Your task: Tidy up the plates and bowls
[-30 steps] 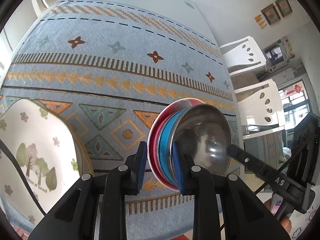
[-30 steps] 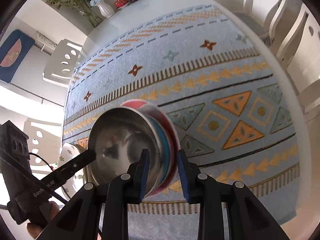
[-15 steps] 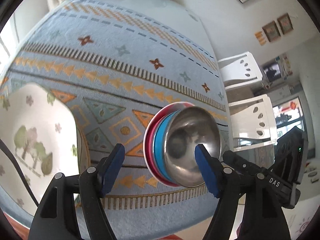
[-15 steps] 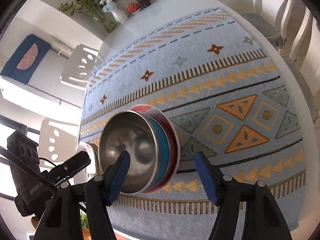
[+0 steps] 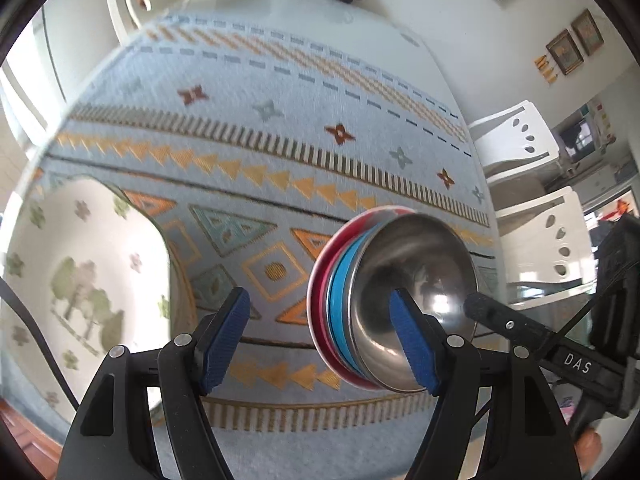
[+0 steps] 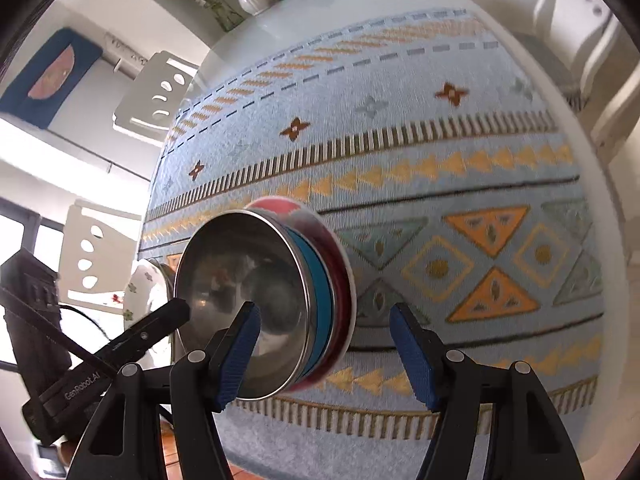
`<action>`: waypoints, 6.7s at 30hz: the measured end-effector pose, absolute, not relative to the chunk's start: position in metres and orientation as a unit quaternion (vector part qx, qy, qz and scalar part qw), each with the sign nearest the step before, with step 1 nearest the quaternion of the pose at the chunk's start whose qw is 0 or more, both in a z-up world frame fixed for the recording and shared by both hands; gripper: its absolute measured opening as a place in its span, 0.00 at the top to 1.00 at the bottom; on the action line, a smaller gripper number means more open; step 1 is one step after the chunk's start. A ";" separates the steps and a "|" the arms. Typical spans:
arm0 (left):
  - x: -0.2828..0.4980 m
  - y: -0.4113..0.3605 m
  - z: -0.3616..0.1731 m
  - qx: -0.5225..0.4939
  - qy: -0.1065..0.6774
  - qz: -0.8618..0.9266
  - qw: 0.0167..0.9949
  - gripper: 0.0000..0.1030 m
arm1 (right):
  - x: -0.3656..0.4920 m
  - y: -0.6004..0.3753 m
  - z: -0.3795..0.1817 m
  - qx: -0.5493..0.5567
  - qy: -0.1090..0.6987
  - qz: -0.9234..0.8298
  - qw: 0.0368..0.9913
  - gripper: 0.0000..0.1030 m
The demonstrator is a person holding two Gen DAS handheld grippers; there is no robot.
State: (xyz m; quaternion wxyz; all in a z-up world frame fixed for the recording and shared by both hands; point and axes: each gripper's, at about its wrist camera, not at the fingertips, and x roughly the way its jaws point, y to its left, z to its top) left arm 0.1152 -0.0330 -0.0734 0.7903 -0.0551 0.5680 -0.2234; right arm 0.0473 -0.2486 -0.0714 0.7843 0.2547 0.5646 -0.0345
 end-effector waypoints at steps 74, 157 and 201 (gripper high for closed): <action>0.135 -0.054 -0.140 -0.099 0.616 -0.302 0.721 0.62 | 0.059 -0.244 -0.140 0.346 0.558 0.015 0.754 0.49; 0.127 0.212 -0.098 -0.191 0.559 -0.202 0.781 0.60 | 0.107 0.002 -0.107 0.230 0.585 0.101 0.771 0.54; 0.108 0.095 0.013 -0.009 0.453 -0.251 0.855 0.53 | 0.043 -0.050 0.019 0.123 0.498 -0.141 0.847 0.45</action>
